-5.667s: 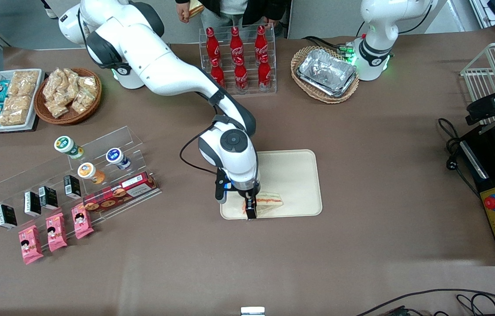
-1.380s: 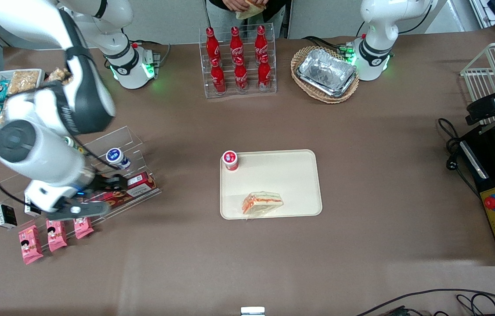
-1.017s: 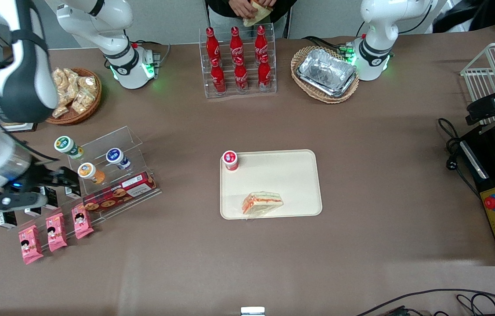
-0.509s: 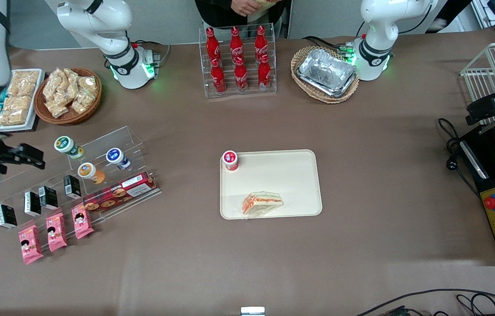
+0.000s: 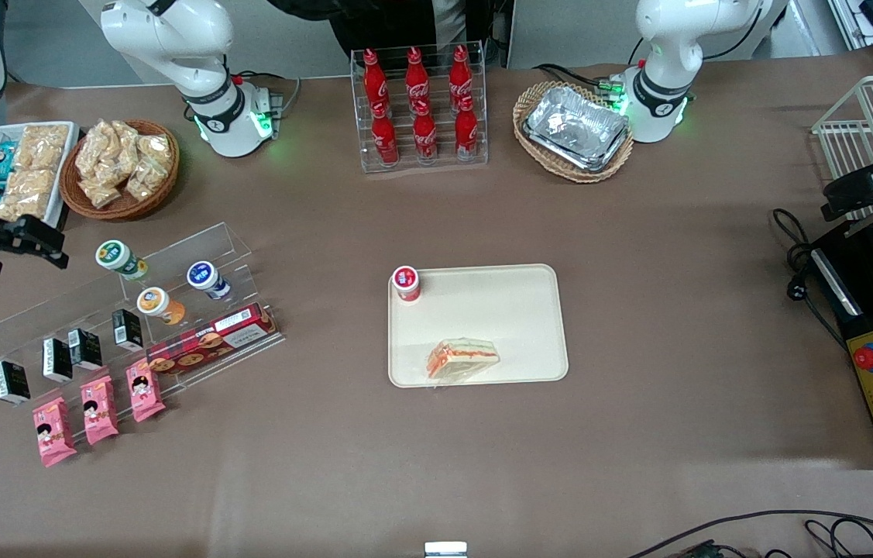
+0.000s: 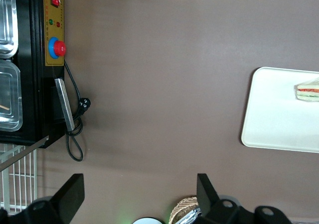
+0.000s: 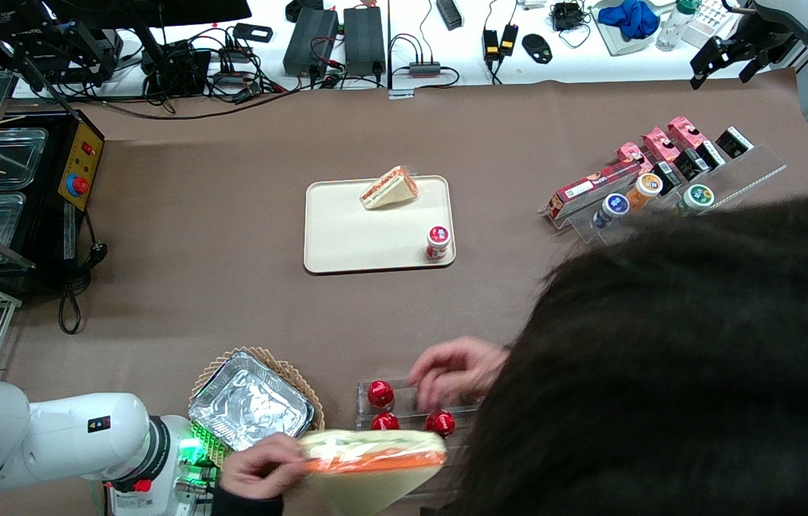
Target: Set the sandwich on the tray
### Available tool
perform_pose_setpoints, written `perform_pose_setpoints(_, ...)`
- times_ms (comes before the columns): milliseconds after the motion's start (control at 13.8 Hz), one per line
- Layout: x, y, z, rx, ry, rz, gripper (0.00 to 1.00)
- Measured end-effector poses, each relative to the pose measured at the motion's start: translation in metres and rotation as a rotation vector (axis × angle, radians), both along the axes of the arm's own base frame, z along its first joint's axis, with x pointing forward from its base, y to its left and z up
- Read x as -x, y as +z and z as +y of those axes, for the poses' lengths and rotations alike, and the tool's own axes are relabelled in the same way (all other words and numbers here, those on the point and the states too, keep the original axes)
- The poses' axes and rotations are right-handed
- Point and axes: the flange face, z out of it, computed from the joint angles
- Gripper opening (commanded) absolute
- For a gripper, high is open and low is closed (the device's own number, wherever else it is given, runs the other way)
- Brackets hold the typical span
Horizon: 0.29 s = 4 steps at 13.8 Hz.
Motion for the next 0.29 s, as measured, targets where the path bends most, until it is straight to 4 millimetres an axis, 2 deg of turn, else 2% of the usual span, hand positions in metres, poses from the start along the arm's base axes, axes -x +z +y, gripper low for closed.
perform_pose_setpoints(291, 0.0067, 0.0010, 0.0010, -0.001, 0.000, 0.000, 1.00)
